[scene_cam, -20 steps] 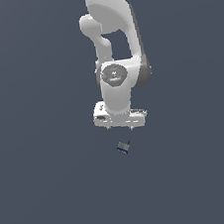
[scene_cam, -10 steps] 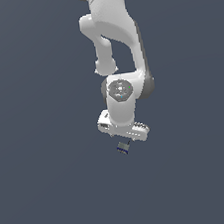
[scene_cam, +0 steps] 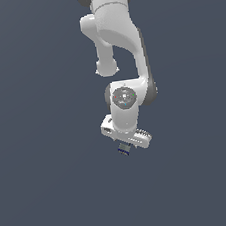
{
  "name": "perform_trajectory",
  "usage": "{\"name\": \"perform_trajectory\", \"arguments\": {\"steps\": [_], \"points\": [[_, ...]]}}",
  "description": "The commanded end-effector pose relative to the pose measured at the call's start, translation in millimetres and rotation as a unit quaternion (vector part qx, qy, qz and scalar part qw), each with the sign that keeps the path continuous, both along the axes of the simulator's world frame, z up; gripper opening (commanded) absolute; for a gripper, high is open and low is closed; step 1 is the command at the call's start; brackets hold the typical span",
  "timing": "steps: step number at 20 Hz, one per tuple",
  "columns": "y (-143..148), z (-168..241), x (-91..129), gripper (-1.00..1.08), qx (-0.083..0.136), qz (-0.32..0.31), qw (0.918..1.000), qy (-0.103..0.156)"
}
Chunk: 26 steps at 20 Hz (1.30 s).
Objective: Pick up the object and move it to a goal position.
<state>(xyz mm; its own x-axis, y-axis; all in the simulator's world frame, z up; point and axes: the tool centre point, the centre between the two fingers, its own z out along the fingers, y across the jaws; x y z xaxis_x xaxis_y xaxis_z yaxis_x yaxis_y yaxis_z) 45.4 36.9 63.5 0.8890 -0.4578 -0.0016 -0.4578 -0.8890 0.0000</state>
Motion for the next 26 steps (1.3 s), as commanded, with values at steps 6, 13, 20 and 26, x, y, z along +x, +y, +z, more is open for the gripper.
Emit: {"name": "perform_trajectory", "arguments": {"steps": [6, 13, 20, 26], "points": [[0, -6, 0, 1.00, 0.000, -0.002, 1.0000, 0.000], [0, -39, -1, 1.00, 0.000, -0.003, 1.0000, -0.001], [0, -51, 1, 1.00, 0.000, -0.004, 1.0000, -0.001], [0, -51, 1, -1.00, 0.000, -0.004, 1.0000, -0.001]]}}
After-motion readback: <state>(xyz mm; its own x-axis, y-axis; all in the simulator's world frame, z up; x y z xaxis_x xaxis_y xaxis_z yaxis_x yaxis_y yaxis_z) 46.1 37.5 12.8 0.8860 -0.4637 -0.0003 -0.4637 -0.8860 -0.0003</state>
